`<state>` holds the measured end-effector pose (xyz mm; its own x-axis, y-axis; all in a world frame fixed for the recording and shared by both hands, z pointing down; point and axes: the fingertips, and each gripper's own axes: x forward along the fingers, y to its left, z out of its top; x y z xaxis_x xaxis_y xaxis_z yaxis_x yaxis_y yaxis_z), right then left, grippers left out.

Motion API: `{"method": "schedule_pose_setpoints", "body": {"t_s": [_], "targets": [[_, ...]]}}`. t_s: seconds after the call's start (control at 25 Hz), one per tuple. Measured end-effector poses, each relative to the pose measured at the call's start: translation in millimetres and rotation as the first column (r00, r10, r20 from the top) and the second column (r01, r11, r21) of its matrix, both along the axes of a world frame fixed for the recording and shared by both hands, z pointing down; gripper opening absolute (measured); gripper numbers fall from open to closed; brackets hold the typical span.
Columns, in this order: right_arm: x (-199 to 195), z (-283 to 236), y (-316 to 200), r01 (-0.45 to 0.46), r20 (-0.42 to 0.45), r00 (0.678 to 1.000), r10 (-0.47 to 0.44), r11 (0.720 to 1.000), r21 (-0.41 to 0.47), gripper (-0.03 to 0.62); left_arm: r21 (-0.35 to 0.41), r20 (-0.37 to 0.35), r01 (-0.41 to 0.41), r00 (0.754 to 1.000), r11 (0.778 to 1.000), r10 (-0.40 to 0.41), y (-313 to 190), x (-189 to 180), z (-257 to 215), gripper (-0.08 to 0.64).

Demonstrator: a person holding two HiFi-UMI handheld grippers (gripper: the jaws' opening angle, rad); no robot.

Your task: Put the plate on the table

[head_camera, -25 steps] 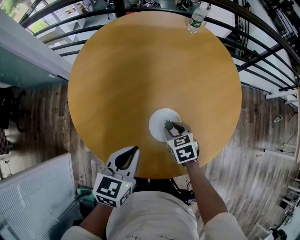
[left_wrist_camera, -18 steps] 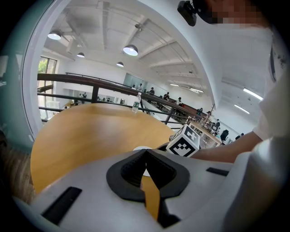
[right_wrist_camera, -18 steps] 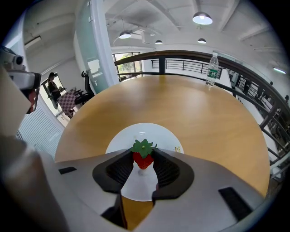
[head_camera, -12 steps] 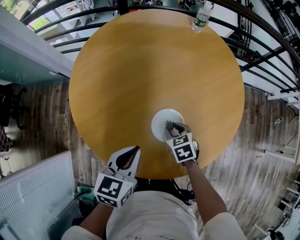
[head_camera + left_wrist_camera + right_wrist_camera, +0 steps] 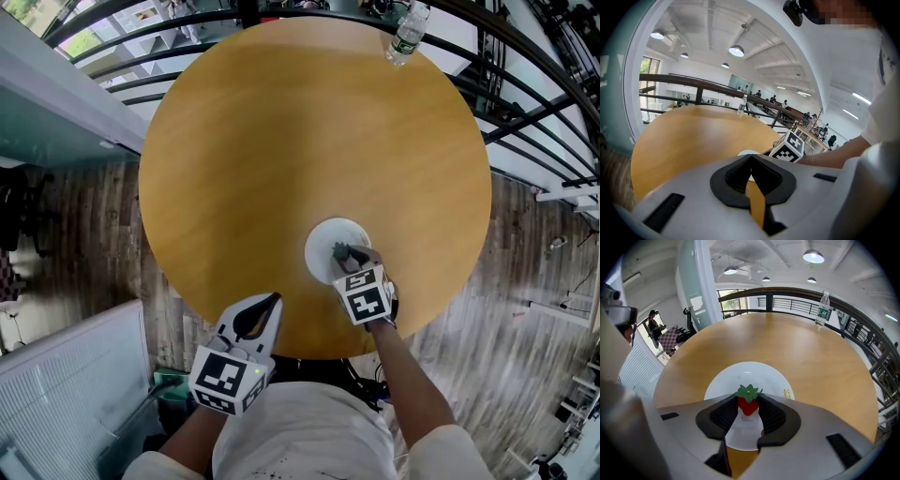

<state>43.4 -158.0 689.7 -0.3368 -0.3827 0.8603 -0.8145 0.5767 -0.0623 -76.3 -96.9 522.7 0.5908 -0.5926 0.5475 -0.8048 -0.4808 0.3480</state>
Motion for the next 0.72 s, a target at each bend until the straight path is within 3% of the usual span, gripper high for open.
{"method": "schedule_pose_setpoints", "body": {"t_s": [0.72], "targets": [[-1.5,2.4,0.4,0.011,-0.005,1.000,-0.011,1.000,-0.002,0.176,-0.004,-0.002,0.008,1.000,1.000,-0.008,-0.3,-1.4,2.1,0.021]]}}
